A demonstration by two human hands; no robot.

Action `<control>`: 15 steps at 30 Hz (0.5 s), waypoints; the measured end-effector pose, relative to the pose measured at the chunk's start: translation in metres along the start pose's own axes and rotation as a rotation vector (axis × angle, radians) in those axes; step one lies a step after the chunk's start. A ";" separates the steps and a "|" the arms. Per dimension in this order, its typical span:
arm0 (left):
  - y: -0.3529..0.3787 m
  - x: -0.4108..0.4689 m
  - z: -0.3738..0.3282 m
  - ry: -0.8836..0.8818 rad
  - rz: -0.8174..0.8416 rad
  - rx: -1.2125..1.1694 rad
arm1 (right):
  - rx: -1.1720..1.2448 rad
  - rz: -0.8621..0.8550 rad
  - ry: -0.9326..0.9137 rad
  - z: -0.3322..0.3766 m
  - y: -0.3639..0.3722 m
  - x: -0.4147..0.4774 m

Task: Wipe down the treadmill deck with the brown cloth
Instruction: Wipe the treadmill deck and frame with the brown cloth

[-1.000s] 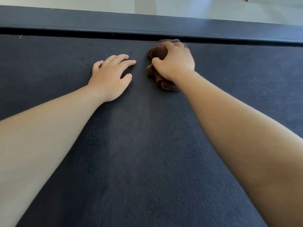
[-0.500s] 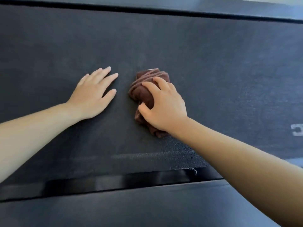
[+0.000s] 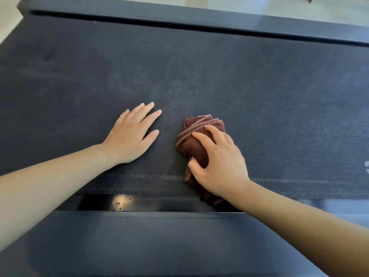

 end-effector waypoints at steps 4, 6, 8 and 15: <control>-0.002 0.001 0.003 0.005 -0.012 -0.017 | -0.019 -0.006 -0.003 0.003 0.004 0.015; -0.002 0.004 0.005 -0.001 -0.022 -0.016 | -0.011 -0.022 0.001 0.005 0.006 0.028; -0.002 0.009 0.007 0.000 -0.023 -0.012 | 0.006 -0.050 0.011 0.007 0.007 0.045; -0.007 0.064 0.034 -0.006 -0.022 0.012 | 0.016 -0.134 0.090 -0.003 0.008 0.136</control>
Point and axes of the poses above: each hand's wrist, its own x-axis towards the middle knuckle, its own y-axis out of the palm, z = x × y, the point moved 7 cm from there along x, towards the middle knuckle
